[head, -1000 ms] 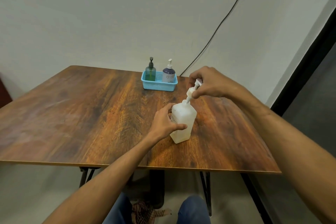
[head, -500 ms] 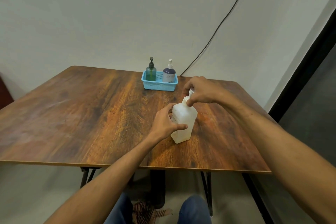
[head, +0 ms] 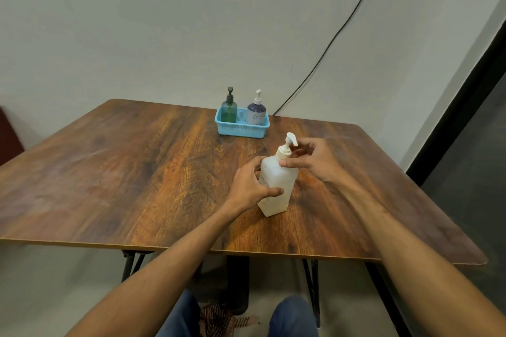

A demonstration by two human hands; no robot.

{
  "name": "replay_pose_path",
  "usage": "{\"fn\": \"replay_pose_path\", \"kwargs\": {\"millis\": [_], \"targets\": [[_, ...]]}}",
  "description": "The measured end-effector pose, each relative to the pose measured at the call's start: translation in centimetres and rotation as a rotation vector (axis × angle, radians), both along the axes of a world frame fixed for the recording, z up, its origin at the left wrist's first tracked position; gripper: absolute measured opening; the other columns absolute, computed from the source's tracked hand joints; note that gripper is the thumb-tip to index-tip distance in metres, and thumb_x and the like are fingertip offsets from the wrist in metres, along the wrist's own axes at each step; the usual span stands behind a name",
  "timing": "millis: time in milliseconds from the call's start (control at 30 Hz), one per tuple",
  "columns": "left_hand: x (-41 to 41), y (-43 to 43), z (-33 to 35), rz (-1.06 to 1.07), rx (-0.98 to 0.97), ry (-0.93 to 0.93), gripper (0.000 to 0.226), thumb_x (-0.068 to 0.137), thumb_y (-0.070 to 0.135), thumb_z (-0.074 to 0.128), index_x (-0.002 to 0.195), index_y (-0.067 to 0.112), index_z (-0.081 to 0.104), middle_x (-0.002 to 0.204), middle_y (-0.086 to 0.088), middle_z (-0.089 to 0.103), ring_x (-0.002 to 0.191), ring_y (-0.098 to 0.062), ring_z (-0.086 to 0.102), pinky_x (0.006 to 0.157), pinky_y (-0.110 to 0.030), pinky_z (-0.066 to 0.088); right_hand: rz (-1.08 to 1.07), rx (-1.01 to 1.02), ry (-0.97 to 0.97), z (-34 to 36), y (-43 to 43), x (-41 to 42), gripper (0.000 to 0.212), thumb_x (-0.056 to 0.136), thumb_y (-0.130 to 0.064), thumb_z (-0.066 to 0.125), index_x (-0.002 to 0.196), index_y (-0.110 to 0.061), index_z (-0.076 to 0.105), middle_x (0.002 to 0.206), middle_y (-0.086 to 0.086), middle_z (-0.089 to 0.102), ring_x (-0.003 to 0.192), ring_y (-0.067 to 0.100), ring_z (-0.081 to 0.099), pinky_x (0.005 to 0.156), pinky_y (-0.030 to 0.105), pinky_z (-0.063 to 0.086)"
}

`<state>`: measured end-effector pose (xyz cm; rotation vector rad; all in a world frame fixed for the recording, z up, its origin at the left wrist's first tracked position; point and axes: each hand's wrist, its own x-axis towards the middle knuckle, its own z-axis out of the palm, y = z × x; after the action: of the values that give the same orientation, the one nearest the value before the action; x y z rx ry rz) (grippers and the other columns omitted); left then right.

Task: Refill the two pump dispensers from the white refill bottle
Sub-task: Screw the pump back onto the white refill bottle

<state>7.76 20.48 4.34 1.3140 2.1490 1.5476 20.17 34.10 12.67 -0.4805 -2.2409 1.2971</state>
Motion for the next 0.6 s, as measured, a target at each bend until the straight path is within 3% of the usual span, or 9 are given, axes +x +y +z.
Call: {"fn": "replay_pose_path", "kwargs": {"millis": [300, 600], "targets": [[-0.1, 0.1, 0.0, -0.005, 0.001, -0.008, 0.081, 0.066, 0.031, 0.092, 0.136, 0.019, 0.053, 0.132, 0.002, 0.062, 0.113, -0.009, 0.055, 0.089, -0.021, 0.045, 0.031, 0.055, -0.038, 0.6, 0.3, -0.6, 0.030, 0.074, -0.002, 0.082, 0.093, -0.024, 0.074, 0.096, -0.005, 0.076, 0.094, 0.014, 0.071, 0.090, 0.038, 0.057], [-0.1, 0.0, 0.0, -0.005, -0.001, -0.014, 0.083, 0.065, 0.032, 0.092, 0.137, 0.020, 0.052, 0.132, 0.003, 0.061, 0.115, -0.011, 0.056, 0.091, -0.025, 0.048, 0.056, 0.055, -0.057, 0.7, 0.4, -0.6, 0.030, 0.076, -0.002, 0.082, 0.101, -0.018, 0.073, 0.097, -0.007, 0.075, 0.092, 0.006, 0.071, 0.084, 0.026, 0.057]]}}
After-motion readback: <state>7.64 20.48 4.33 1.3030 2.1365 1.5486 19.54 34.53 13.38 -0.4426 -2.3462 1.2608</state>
